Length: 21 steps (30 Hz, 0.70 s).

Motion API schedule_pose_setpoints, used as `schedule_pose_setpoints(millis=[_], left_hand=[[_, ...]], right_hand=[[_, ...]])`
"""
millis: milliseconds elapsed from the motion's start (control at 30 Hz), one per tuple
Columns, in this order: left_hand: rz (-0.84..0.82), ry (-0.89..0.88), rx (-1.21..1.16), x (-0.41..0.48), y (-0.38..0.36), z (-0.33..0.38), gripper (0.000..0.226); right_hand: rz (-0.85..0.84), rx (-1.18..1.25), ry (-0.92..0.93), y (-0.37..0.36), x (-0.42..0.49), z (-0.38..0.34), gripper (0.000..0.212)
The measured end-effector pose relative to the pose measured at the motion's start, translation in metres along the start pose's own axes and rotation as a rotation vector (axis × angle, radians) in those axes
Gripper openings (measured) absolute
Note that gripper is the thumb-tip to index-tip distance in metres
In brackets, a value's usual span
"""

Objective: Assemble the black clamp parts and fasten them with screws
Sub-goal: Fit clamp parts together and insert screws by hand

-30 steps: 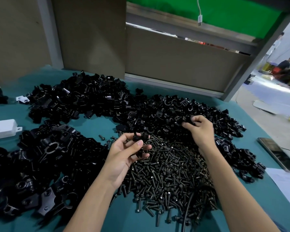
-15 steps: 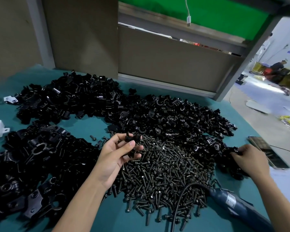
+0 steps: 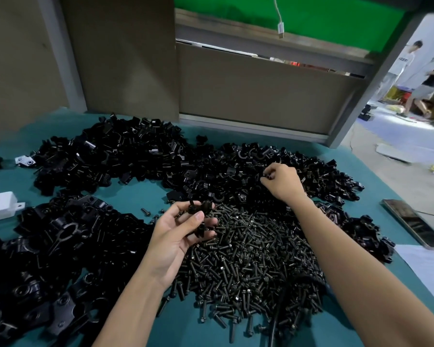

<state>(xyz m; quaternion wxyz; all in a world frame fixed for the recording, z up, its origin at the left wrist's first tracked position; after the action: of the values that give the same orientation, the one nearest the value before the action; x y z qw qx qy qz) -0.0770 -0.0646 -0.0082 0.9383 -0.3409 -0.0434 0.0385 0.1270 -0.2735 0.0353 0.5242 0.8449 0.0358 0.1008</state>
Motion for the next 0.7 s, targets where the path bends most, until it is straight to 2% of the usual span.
schedule_pose_setpoints(millis=[67, 167, 267, 367, 467, 600, 700], left_hand=[[0.005, 0.001, -0.008, 0.000, 0.000, 0.000, 0.035], [0.001, -0.001, -0.003, 0.000, -0.001, 0.000, 0.034], [-0.008, 0.002, -0.008, 0.000, 0.000, -0.001, 0.033], [-0.004, 0.019, -0.012, 0.002, -0.001, -0.005, 0.032], [-0.003, 0.039, -0.010, 0.003, -0.002, -0.009, 0.036], [0.005, 0.035, -0.001, 0.003, -0.001, -0.009, 0.037], [0.002, 0.024, 0.009, 0.003, 0.001, -0.007, 0.034]], right_hand=[[0.097, 0.063, -0.031, 0.006, -0.001, 0.002, 0.015], [0.281, 0.193, -0.082, 0.031, -0.015, 0.024, 0.016], [0.398, 0.078, -0.128, 0.061, -0.051, 0.071, 0.018], [0.373, -0.049, -0.279, 0.080, -0.086, 0.123, 0.019], [0.246, -0.085, -0.353, 0.084, -0.097, 0.147, 0.025], [0.249, 0.003, -0.246, 0.083, -0.083, 0.130, 0.027], [0.184, 0.132, -0.135, 0.070, -0.061, 0.096, 0.037]])
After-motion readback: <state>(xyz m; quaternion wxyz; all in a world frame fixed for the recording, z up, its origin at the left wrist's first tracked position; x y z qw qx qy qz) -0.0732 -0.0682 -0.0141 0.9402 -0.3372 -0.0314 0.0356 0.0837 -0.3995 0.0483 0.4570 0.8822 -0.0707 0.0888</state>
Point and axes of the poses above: each hand's wrist, its own x-axis towards the middle knuckle, its own y-axis out of the back of the hand, z = x × y, the point moved 3 cm from there along x, towards the middle knuckle, and after that the axes turned 4 degrees about -z, right-handed, at the moved point
